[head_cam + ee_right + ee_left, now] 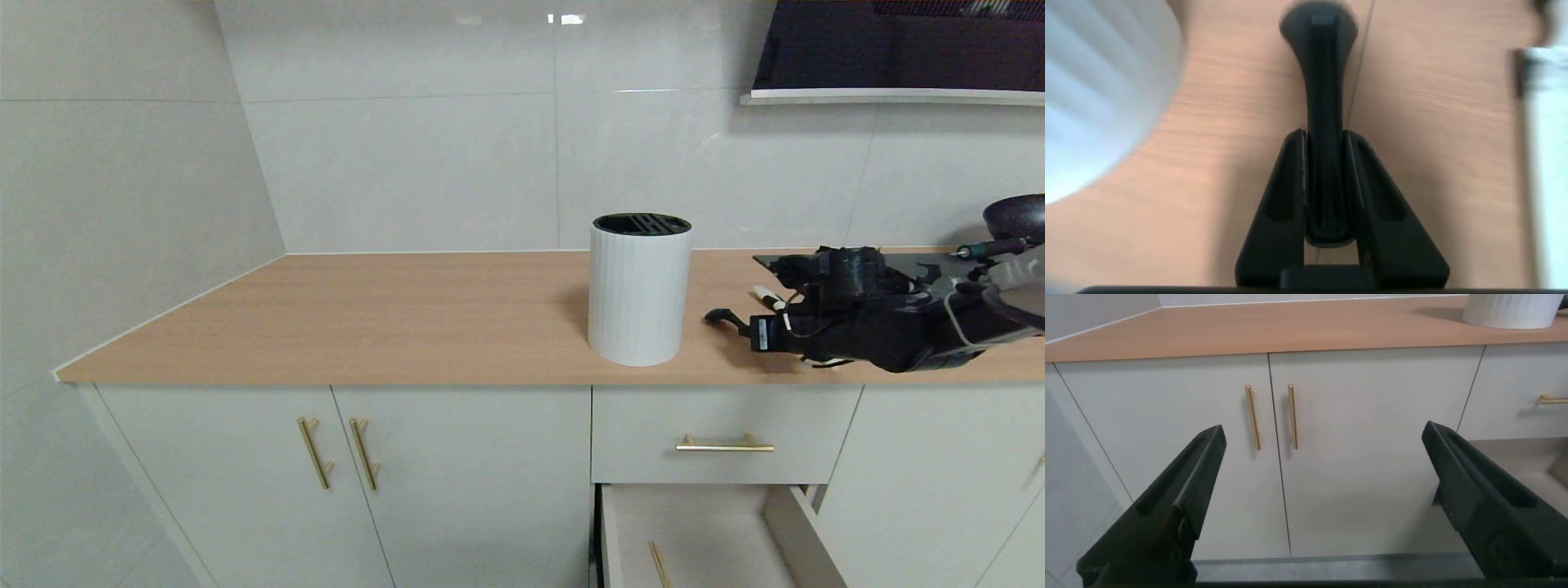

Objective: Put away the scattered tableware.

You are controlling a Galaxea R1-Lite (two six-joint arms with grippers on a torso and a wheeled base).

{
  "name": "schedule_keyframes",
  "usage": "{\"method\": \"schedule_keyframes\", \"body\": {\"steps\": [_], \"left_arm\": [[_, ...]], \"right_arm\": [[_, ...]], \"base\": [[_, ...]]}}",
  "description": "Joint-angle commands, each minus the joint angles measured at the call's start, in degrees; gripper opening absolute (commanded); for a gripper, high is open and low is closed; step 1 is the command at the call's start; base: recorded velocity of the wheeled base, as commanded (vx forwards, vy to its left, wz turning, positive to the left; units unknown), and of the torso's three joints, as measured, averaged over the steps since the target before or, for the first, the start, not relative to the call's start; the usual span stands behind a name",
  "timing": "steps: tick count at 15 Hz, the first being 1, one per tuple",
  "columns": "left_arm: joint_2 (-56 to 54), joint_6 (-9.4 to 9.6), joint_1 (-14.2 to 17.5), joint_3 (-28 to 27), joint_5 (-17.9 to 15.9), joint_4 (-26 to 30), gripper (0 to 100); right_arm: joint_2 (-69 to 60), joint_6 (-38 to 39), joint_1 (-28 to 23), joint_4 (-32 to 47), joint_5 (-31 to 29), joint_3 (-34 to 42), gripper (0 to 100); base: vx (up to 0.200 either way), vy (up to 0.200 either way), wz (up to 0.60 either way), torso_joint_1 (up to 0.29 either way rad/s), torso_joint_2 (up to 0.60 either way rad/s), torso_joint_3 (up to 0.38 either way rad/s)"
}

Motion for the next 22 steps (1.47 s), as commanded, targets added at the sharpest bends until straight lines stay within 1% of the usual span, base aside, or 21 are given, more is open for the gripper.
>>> {"method": "schedule_keyframes", "body": {"steps": [1,2,4,6,7,8,10,14,17,19,22], "left_arm": [[0.0,0.04,0.0,0.0,0.0,0.0,100],[0.0,0.04,0.0,0.0,0.0,0.0,100],[0.0,-0.05,0.0,0.0,0.0,0.0,100],[0.0,0.04,0.0,0.0,0.0,0.0,100],[0.0,0.04,0.0,0.0,0.0,0.0,100],[0.0,-0.05,0.0,0.0,0.0,0.0,100],[0.0,-0.05,0.0,0.0,0.0,0.0,100],[0.0,-0.05,0.0,0.0,0.0,0.0,100],[0.0,-0.05,0.0,0.0,0.0,0.0,100],[0.0,-0.05,0.0,0.0,0.0,0.0,100],[0.0,-0.05,0.0,0.0,0.0,0.0,100]], "right_arm": [[-9.7,1.2,0.3,-0.1,0.0,8.0,0],[-14.3,1.1,0.4,-0.4,0.1,13.5,0],[-19.4,1.1,1.0,-0.4,0.1,20.6,0],[-23.6,1.1,1.1,-0.5,0.3,26.3,0],[-23.6,1.1,1.1,-0.5,0.3,26.3,0],[-26.9,1.1,1.1,-0.4,0.3,30.3,0],[-31.4,1.0,1.5,-0.5,0.4,34.9,0],[-33.4,0.9,3.2,-0.6,0.4,41.5,0],[-32.0,0.8,4.3,-6.3,0.4,45.5,0],[-30.2,0.7,5.4,-8.2,0.4,46.5,0],[-26.7,0.7,5.4,-9.1,0.3,46.6,0]], "base": [[0.000,0.000,0.00,0.000,0.00,0.000],[0.000,0.000,0.00,0.000,0.00,0.000],[0.000,0.000,0.00,0.000,0.00,0.000],[0.000,0.000,0.00,0.000,0.00,0.000],[0.000,0.000,0.00,0.000,0.00,0.000],[0.000,0.000,0.00,0.000,0.00,0.000],[0.000,0.000,0.00,0.000,0.00,0.000],[0.000,0.000,0.00,0.000,0.00,0.000],[0.000,0.000,0.00,0.000,0.00,0.000],[0.000,0.000,0.00,0.000,0.00,0.000],[0.000,0.000,0.00,0.000,0.00,0.000]]}}
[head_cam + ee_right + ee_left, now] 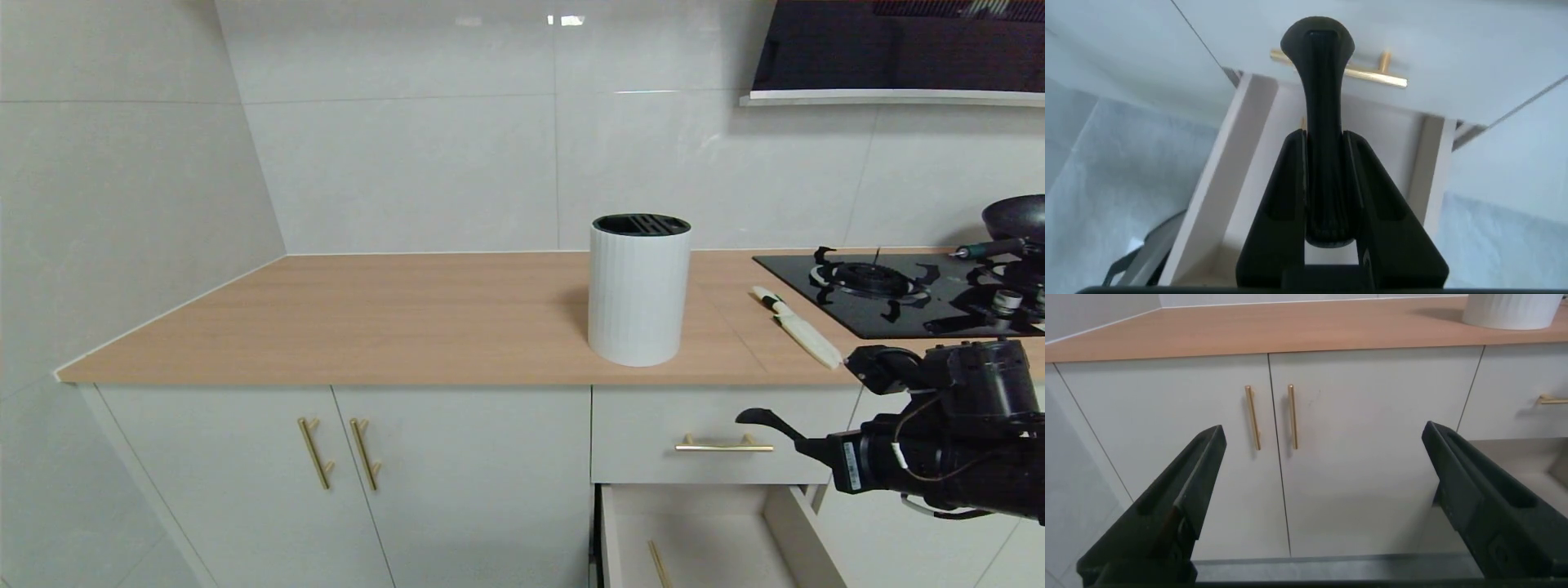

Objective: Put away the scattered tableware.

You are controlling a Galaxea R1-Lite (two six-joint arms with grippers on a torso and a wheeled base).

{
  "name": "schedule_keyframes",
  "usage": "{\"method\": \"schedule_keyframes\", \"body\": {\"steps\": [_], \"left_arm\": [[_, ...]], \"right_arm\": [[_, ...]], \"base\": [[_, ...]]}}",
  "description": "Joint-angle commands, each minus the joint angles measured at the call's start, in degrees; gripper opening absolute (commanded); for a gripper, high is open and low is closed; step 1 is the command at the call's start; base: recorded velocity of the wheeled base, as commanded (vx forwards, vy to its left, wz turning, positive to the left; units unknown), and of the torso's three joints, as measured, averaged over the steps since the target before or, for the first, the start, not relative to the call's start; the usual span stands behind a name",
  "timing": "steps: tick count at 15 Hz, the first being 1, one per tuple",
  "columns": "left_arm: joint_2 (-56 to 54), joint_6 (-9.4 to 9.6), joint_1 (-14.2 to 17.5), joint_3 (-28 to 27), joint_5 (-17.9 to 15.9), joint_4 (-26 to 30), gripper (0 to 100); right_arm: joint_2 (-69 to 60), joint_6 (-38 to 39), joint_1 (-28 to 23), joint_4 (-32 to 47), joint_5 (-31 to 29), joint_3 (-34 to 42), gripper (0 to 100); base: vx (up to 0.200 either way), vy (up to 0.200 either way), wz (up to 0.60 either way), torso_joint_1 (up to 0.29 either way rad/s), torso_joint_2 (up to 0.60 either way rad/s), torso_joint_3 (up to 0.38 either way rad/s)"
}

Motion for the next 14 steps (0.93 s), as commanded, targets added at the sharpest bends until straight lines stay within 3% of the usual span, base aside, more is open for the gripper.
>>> {"method": "schedule_keyframes", "body": {"steps": [1,5,14], "left_arm": [[0.0,-0.01,0.0,0.0,0.0,0.0,100],[0.0,-0.01,0.0,0.0,0.0,0.0,100],[0.0,-0.01,0.0,0.0,0.0,0.0,100]], "right_arm": [[2.9,0.0,0.1,-0.5,0.0,0.2,0],[6.6,-0.2,0.4,-4.8,-0.3,1.5,0],[9.4,-0.2,0.4,-6.0,-0.3,1.9,0]], "base": [[0.000,0.000,0.00,0.000,0.00,0.000],[0.000,0.000,0.00,-0.041,0.09,0.056],[0.000,0.000,0.00,-0.178,0.45,0.273]]}}
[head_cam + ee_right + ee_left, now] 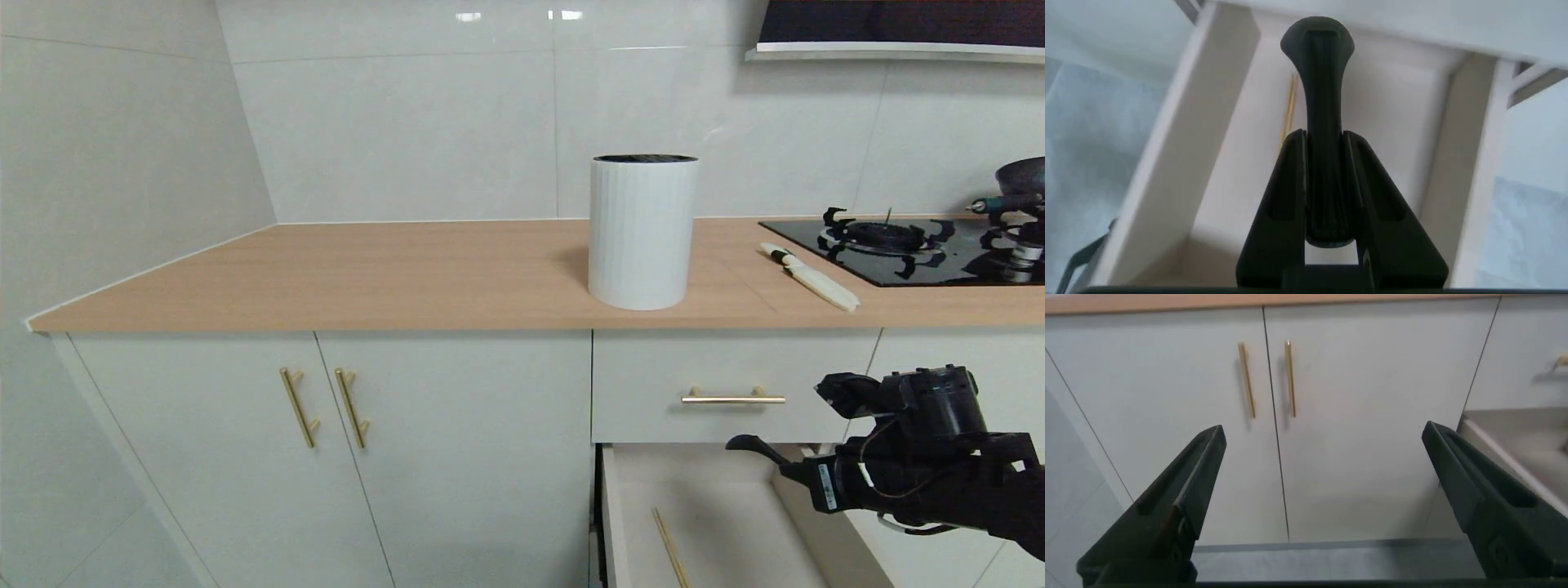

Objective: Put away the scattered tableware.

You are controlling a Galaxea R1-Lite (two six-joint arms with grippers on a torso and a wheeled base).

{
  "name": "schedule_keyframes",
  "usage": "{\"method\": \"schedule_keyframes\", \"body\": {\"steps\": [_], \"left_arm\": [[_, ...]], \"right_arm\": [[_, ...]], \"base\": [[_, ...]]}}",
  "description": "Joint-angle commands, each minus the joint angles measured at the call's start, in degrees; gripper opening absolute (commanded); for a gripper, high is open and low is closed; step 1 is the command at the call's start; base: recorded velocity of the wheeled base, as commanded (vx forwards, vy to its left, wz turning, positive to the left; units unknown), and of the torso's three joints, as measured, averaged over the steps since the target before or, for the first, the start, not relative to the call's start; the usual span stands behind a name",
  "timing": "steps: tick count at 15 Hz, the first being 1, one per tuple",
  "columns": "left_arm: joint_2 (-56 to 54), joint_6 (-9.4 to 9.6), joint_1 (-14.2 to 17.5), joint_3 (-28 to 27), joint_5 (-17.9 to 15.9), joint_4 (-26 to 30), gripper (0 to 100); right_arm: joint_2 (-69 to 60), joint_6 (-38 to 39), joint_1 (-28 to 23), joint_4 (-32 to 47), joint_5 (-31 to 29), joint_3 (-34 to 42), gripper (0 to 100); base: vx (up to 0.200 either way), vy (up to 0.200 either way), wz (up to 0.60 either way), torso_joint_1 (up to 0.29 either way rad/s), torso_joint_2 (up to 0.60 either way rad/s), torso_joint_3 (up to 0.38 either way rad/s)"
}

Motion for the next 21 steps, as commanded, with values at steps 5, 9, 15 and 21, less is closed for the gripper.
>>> {"method": "schedule_keyframes", "body": {"steps": [5,9,15,21], "left_arm": [[0.0,-0.01,0.0,0.0,0.0,0.0,100],[0.0,0.08,0.0,0.0,0.0,0.0,100],[0.0,-0.01,0.0,0.0,0.0,0.0,100],[0.0,-0.01,0.0,0.0,0.0,0.0,100]], "right_arm": [[5.2,-0.1,0.0,-7.1,-0.6,1.7,0],[6.8,-0.1,0.0,-7.8,-0.8,1.8,0],[11.4,0.0,0.6,-8.4,-0.9,1.4,0],[25.6,2.0,2.0,-11.6,-6.3,-2.6,0]], "base": [[0.000,0.000,0.00,-0.147,0.45,0.307],[0.000,0.000,0.00,-0.059,0.22,0.148],[0.000,0.000,0.00,-0.007,0.01,0.007],[0.000,0.000,0.00,0.000,0.00,0.000]]}}
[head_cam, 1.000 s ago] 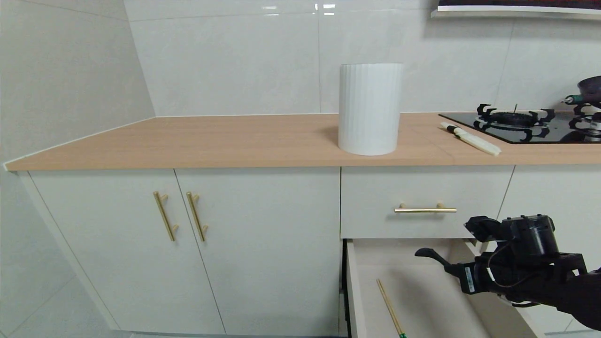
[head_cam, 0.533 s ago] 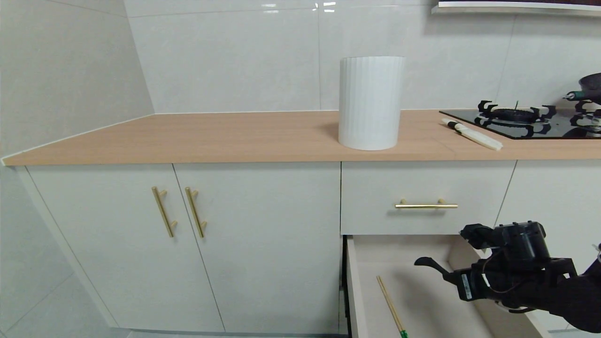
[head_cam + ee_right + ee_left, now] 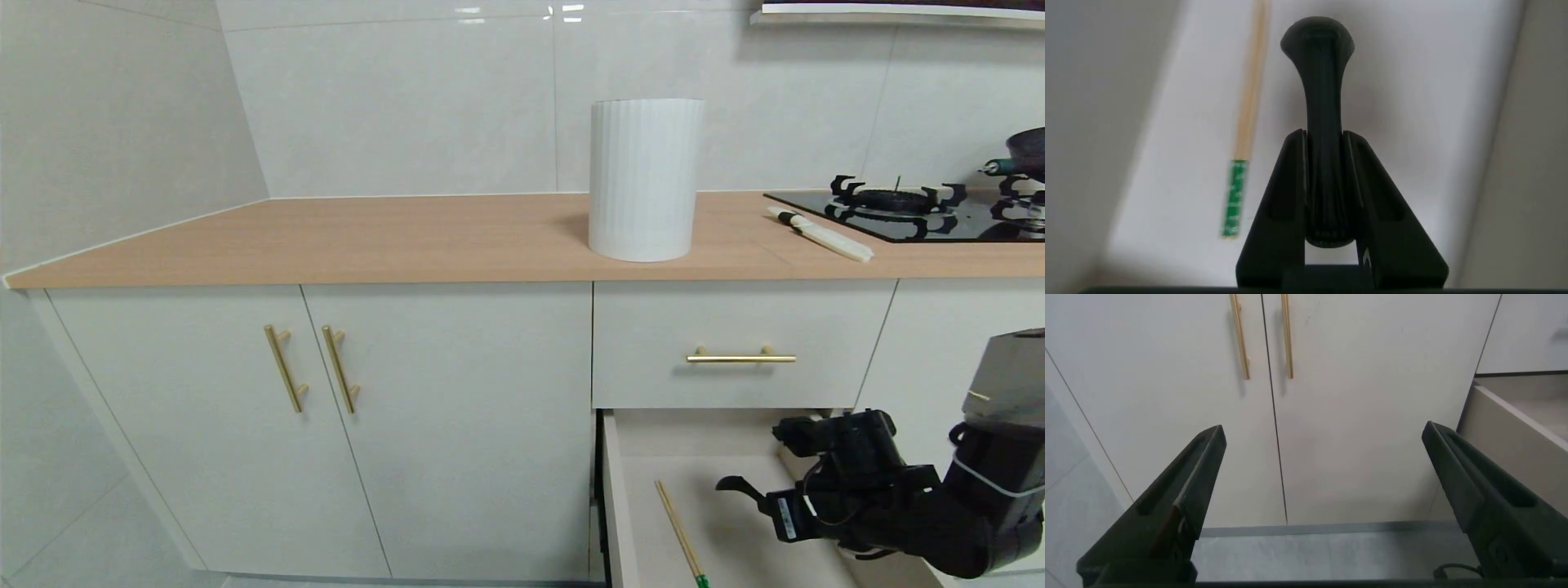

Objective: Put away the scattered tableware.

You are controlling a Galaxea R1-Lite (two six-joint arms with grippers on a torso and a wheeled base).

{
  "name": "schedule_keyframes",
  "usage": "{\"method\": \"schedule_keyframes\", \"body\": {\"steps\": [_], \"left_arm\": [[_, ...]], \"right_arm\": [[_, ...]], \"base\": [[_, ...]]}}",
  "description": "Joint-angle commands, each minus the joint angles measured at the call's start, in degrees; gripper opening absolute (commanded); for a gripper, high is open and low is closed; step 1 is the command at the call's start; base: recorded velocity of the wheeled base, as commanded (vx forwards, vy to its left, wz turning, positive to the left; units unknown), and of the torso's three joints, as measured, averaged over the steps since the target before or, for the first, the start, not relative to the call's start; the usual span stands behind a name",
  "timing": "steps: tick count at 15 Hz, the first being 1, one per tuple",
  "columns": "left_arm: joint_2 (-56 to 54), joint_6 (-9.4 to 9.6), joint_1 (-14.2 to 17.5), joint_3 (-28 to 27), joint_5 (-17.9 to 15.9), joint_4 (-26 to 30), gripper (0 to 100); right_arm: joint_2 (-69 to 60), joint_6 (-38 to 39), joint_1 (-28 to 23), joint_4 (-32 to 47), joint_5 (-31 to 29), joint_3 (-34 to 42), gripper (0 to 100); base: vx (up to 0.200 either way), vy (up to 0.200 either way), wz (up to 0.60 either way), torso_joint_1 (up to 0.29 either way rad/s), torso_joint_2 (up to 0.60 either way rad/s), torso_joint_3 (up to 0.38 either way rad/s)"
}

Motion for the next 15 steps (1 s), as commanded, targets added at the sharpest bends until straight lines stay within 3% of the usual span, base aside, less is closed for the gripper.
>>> {"method": "schedule_keyframes", "body": {"steps": [1,9,15], "left_arm": [[0.0,-0.01,0.0,0.0,0.0,0.0,100],[0.0,-0.01,0.0,0.0,0.0,0.0,100],[0.0,-0.01,0.0,0.0,0.0,0.0,100]], "right_arm": [[7.2,2.0,0.8,0.1,-2.3,-3.4,0],[12.3,3.6,3.1,1.7,-9.7,-6.3,0],[12.4,3.6,3.1,1.7,-9.8,-6.4,0]], "base": [[0.000,0.000,0.00,0.000,0.00,0.000],[0.000,0.000,0.00,0.000,0.00,0.000],[0.000,0.000,0.00,0.000,0.00,0.000]]}}
